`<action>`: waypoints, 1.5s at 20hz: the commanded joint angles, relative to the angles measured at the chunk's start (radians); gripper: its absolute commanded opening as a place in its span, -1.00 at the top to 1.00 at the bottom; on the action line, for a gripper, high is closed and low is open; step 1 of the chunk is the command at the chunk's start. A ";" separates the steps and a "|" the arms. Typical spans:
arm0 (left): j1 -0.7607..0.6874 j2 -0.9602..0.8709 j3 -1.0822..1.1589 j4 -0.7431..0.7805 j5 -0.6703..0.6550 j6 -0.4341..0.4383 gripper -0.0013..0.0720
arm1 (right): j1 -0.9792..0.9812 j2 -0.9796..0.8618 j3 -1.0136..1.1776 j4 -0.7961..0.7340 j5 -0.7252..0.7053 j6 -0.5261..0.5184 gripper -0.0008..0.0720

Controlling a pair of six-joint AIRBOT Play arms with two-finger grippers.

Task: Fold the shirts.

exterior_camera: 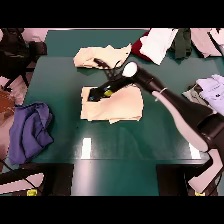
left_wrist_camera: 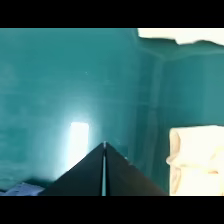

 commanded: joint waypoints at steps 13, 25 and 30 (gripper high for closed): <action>0.006 0.012 -0.206 -0.511 -0.003 0.247 0.89 | -0.678 0.135 -0.685 0.294 0.070 -0.248 -0.97; 0.006 0.013 -0.206 -0.510 -0.014 0.247 0.89 | -0.334 -0.103 -0.093 0.386 0.124 -0.135 0.91; 0.006 0.013 -0.206 -0.509 -0.015 0.247 0.89 | -0.566 0.031 0.122 0.323 0.176 0.062 0.92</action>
